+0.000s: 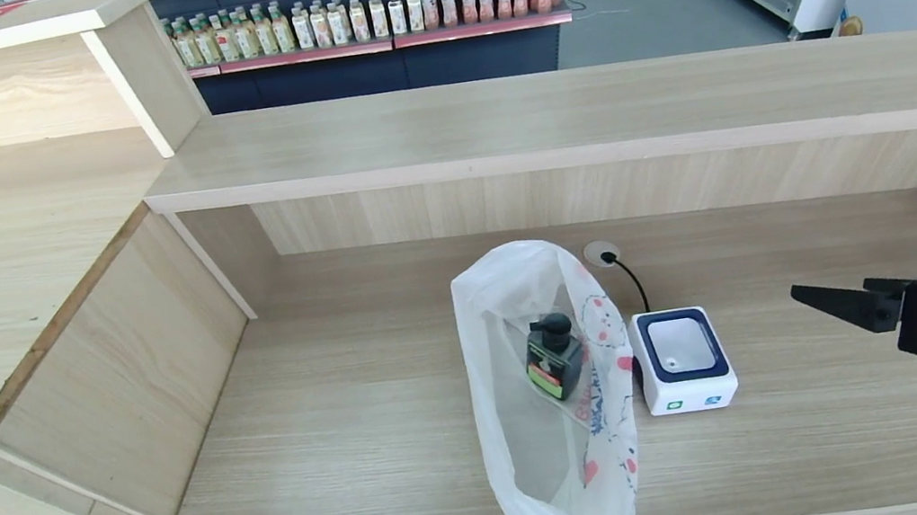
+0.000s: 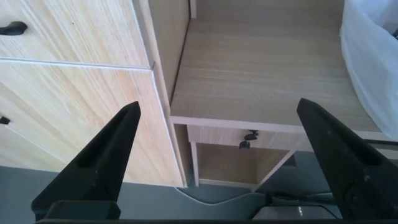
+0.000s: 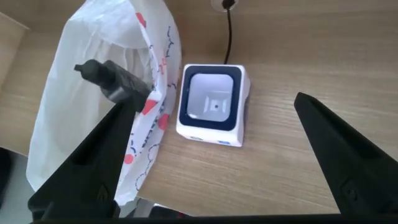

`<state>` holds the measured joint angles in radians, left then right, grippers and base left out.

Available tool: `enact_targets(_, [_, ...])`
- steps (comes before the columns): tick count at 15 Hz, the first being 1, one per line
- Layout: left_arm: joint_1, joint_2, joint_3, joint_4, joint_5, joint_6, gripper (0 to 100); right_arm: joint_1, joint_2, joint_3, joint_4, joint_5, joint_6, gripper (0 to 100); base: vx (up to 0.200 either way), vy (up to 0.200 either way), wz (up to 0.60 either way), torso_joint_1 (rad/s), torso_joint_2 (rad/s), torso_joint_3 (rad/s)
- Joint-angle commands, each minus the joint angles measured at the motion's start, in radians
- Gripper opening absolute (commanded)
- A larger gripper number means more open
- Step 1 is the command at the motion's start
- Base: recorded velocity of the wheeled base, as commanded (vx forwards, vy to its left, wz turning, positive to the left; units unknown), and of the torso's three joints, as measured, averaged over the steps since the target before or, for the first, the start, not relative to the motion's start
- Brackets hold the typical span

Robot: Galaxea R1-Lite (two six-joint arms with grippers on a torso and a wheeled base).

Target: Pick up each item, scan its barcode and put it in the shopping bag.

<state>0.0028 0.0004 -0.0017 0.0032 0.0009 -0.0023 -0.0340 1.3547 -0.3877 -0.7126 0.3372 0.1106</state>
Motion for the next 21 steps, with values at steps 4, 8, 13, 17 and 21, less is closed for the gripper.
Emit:
enact_targets(4, [0.0, 0.0, 0.0, 0.0, 0.001, -0.011, 100, -0.009, -0.006, 0.007, 0.027, -0.003, -0.002, 100, 0.0, -0.2, 0.0, -0.001, 0.0, 0.001])
enact_targets(8, [0.0, 0.0, 0.0, 0.0, 0.001, -0.008, 100, -0.01, -0.028, 0.013, 0.056, -0.004, -0.009, 100, -0.15, -0.2, 0.0, 0.0, 0.0, 0.001])
enact_targets(13, [0.0, 0.0, 0.0, 0.0, 0.001, -0.015, 100, -0.009, -0.062, 0.012, 0.105, -0.004, -0.009, 100, -0.2, -0.12, 0.0, 0.003, 0.0, 0.0])
enact_targets(17, [0.0, 0.0, 0.0, 0.0, 0.001, -0.004, 100, -0.009, -0.057, 0.01, 0.105, -0.006, -0.012, 100, -0.2, 0.0, 0.0, -0.005, 0.0, 0.005])
enact_targets(21, [-0.001, 0.0, 0.0, 0.0, -0.001, 0.004, 100, -0.037, -0.016, 0.001, 0.105, -0.021, -0.106, 100, -0.2, -0.2, 0.0, 0.017, 0.01, 0.002])
